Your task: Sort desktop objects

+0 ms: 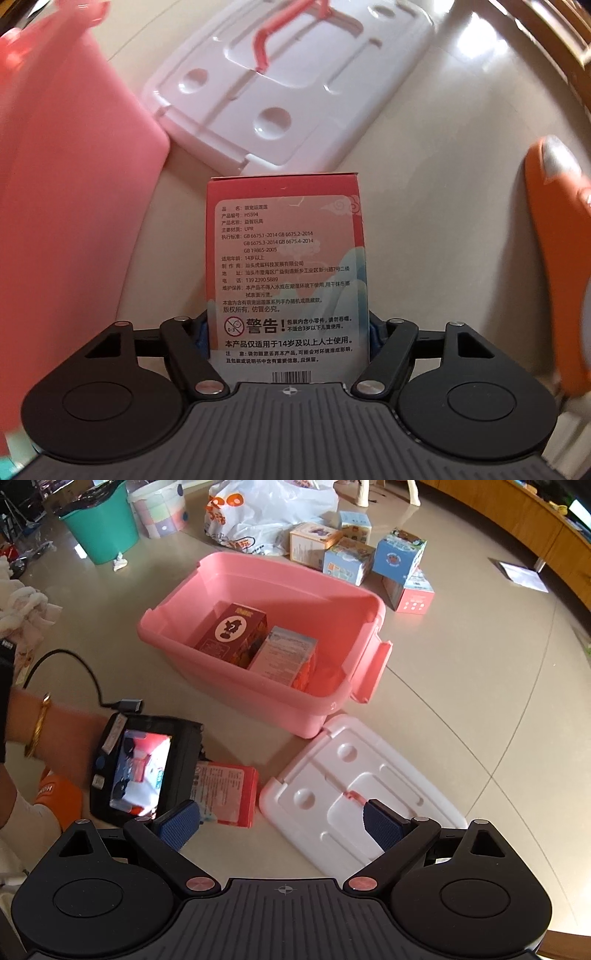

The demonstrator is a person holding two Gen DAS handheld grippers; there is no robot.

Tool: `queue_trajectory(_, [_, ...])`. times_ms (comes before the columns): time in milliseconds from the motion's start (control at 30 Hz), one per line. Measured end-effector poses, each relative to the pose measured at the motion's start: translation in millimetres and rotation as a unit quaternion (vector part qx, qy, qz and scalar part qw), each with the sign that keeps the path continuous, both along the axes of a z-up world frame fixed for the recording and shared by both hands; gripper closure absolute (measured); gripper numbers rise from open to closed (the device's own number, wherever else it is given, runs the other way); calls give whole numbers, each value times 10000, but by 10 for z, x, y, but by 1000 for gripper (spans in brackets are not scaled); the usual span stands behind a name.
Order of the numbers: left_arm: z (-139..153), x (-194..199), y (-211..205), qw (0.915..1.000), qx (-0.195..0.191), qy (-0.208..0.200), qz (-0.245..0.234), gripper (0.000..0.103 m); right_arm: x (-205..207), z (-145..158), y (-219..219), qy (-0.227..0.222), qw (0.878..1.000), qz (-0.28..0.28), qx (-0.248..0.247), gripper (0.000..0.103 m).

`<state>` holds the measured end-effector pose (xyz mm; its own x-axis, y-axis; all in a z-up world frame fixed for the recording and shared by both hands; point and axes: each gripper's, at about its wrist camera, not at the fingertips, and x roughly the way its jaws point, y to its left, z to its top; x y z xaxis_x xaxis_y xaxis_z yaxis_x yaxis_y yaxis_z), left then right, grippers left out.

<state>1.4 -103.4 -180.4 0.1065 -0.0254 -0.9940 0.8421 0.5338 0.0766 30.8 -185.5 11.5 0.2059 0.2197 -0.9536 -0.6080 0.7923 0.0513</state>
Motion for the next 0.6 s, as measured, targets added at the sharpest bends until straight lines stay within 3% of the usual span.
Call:
queue_trajectory(333, [630,-24,27,9935,-412,-100,1057,31,-26,148,-116,-258,9991,-265,-226,9])
queue_trajectory(467, [918,-35,83,9909,-423,-305,1242,31,-20,163,-191,-319,9982,-437,-261,9])
queue_trajectory(600, [1156,122,284,9825,-538,-241,1767,31,-12,75,-284,-228,9970,-625,-388,9])
